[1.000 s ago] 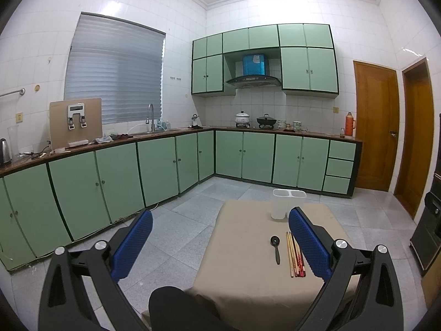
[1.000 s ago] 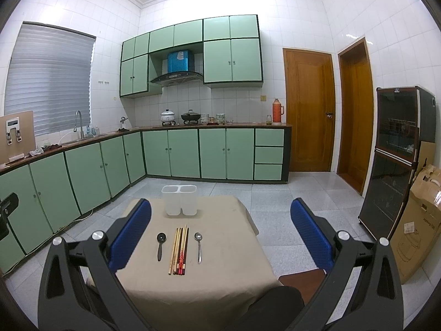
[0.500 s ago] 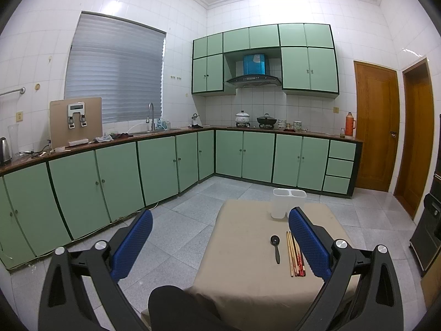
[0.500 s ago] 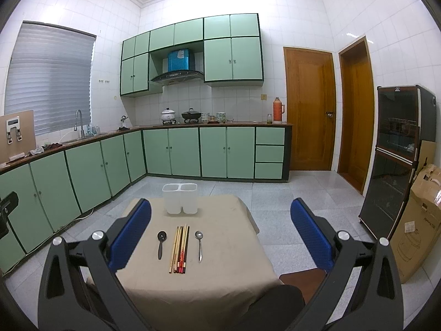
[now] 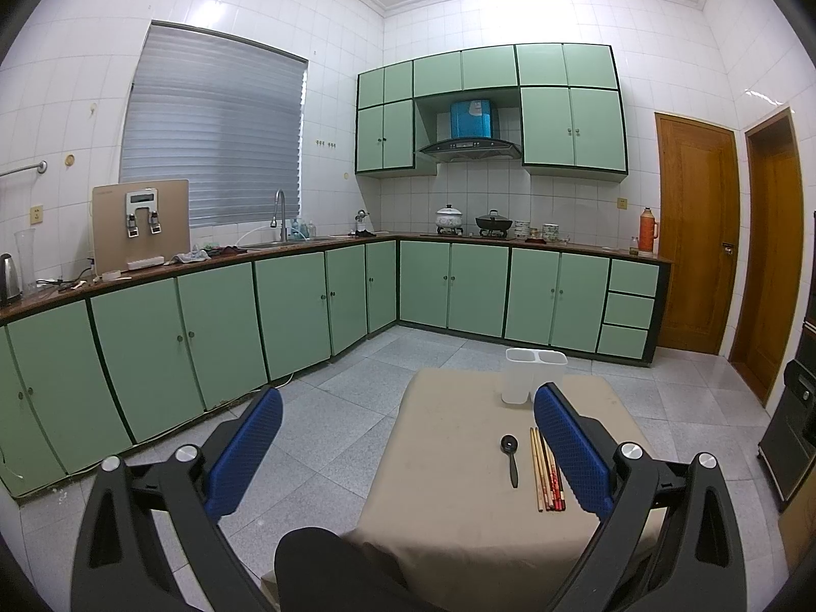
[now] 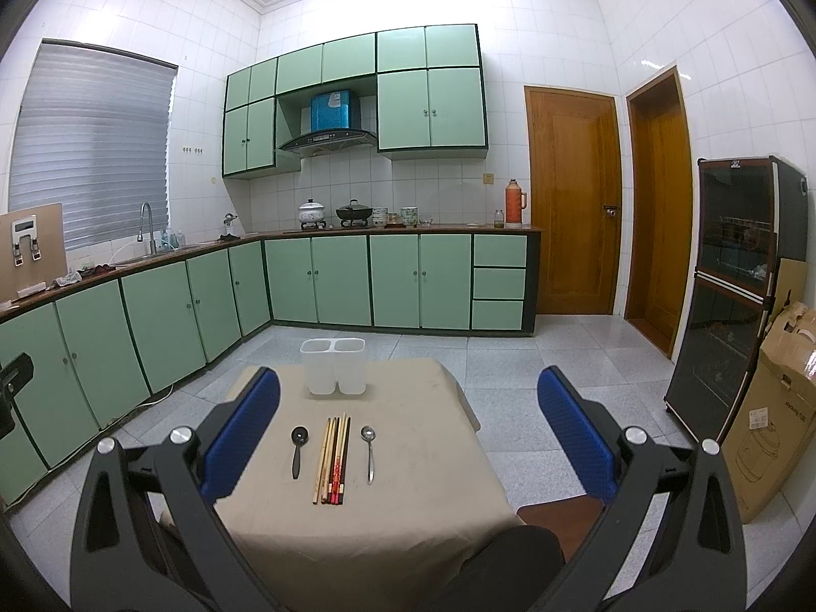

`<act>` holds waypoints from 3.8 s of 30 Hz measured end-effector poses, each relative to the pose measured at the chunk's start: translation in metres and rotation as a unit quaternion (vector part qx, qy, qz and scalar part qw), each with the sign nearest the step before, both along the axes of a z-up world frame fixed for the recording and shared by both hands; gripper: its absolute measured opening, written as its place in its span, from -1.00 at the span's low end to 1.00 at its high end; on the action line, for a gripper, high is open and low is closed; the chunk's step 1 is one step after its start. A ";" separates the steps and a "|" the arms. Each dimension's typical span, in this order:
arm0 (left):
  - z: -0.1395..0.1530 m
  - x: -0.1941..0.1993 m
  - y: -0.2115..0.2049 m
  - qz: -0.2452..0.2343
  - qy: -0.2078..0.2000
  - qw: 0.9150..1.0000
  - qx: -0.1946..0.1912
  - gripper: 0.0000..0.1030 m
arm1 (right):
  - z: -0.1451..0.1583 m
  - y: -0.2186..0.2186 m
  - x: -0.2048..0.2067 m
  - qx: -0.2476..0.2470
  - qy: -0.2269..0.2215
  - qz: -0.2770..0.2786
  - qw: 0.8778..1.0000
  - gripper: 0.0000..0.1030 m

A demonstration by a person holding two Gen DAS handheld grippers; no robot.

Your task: Organize utensils

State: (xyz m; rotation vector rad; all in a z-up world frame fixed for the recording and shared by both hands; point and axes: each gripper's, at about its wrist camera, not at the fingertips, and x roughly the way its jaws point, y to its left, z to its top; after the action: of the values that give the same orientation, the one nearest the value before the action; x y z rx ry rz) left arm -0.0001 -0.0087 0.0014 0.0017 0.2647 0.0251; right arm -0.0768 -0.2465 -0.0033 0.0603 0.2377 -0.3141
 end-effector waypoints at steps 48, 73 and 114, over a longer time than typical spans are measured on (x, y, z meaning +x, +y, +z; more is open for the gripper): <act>-0.273 0.307 -0.098 -0.174 0.348 0.920 -0.054 0.86 | -0.274 -0.050 0.300 0.109 0.328 0.174 0.922 -0.54; -0.294 0.328 -0.137 -0.193 0.317 0.929 0.011 -0.76 | -0.278 -0.073 0.332 0.110 0.290 0.199 0.930 -0.83; -0.159 0.402 -0.103 -0.263 0.245 0.933 -0.040 -0.77 | -0.123 -0.083 0.420 0.098 0.251 0.269 0.925 -1.00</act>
State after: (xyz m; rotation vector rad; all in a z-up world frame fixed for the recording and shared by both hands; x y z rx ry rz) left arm 0.4017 -0.1116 -0.1581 -0.0021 0.7580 -0.5265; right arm 0.3430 -0.3295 -0.1261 0.1079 0.7797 0.2542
